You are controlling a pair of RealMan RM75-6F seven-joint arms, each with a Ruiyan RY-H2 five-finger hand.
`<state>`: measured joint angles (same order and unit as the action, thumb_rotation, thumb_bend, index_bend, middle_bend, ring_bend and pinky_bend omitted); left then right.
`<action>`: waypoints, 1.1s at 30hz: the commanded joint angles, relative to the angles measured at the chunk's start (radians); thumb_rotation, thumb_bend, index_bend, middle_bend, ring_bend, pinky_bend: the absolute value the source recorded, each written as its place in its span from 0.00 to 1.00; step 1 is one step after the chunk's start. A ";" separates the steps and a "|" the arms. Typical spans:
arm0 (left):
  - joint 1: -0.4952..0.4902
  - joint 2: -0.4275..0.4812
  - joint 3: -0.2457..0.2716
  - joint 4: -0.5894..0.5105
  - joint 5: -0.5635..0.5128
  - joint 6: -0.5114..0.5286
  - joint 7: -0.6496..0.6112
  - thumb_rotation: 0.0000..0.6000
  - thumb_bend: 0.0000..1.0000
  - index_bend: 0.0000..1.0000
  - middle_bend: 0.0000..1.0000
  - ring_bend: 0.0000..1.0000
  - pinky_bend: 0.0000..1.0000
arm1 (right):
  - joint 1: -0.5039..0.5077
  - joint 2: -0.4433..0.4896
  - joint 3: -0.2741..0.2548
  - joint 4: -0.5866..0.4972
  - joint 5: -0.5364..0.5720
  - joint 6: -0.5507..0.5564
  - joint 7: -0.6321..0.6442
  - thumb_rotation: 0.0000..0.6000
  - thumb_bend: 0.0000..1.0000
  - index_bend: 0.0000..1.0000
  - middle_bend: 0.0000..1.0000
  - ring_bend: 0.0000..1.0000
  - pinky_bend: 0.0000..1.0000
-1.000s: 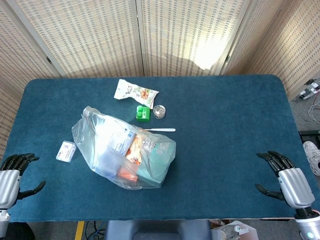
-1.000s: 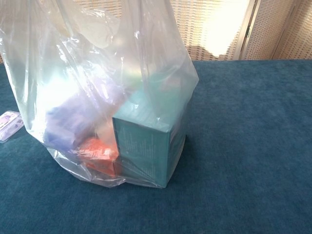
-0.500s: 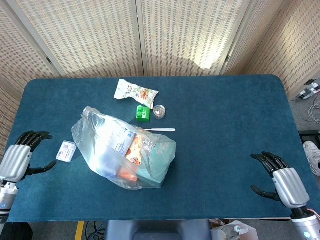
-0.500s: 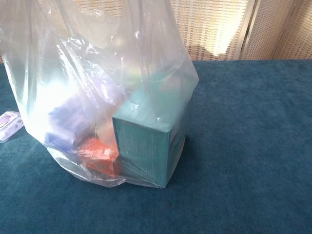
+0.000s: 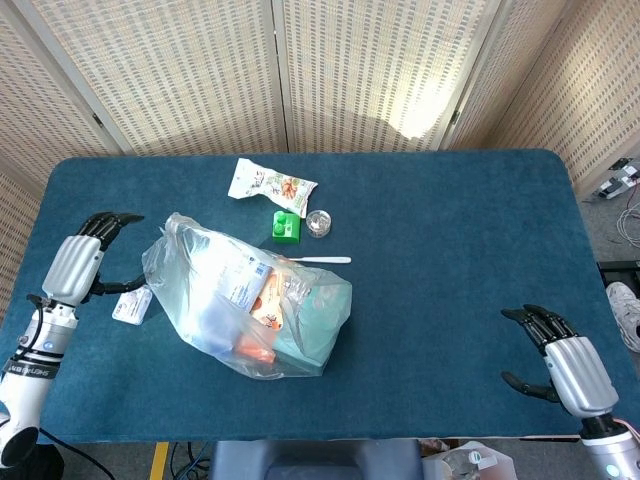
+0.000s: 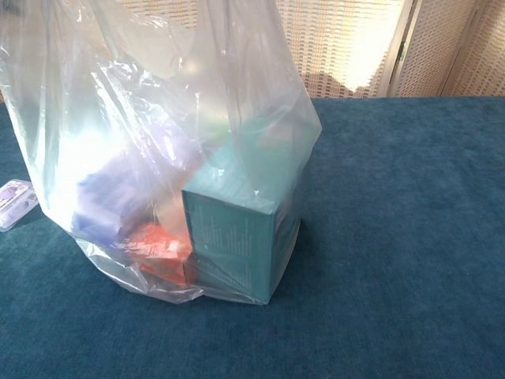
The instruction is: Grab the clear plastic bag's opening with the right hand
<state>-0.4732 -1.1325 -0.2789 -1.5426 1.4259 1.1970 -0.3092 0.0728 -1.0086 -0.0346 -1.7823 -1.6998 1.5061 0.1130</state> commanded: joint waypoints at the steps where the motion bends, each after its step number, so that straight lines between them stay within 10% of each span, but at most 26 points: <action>1: -0.049 -0.042 -0.031 0.049 -0.029 -0.033 -0.064 1.00 0.17 0.19 0.22 0.18 0.10 | 0.000 -0.001 0.000 0.001 0.004 -0.003 -0.001 1.00 0.16 0.20 0.24 0.14 0.22; 24: -0.134 -0.076 -0.074 0.063 0.006 0.003 -0.324 1.00 0.11 0.06 0.18 0.17 0.10 | 0.003 -0.014 -0.001 0.020 0.020 -0.017 0.013 1.00 0.16 0.20 0.24 0.14 0.22; 33: -0.166 -0.066 -0.031 0.041 0.086 -0.009 -0.422 1.00 0.11 0.22 0.18 0.17 0.08 | 0.003 -0.017 -0.001 0.027 0.025 -0.021 0.019 1.00 0.16 0.20 0.24 0.14 0.22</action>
<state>-0.6323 -1.2009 -0.3211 -1.4964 1.4969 1.1869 -0.7233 0.0758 -1.0256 -0.0361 -1.7550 -1.6745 1.4851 0.1315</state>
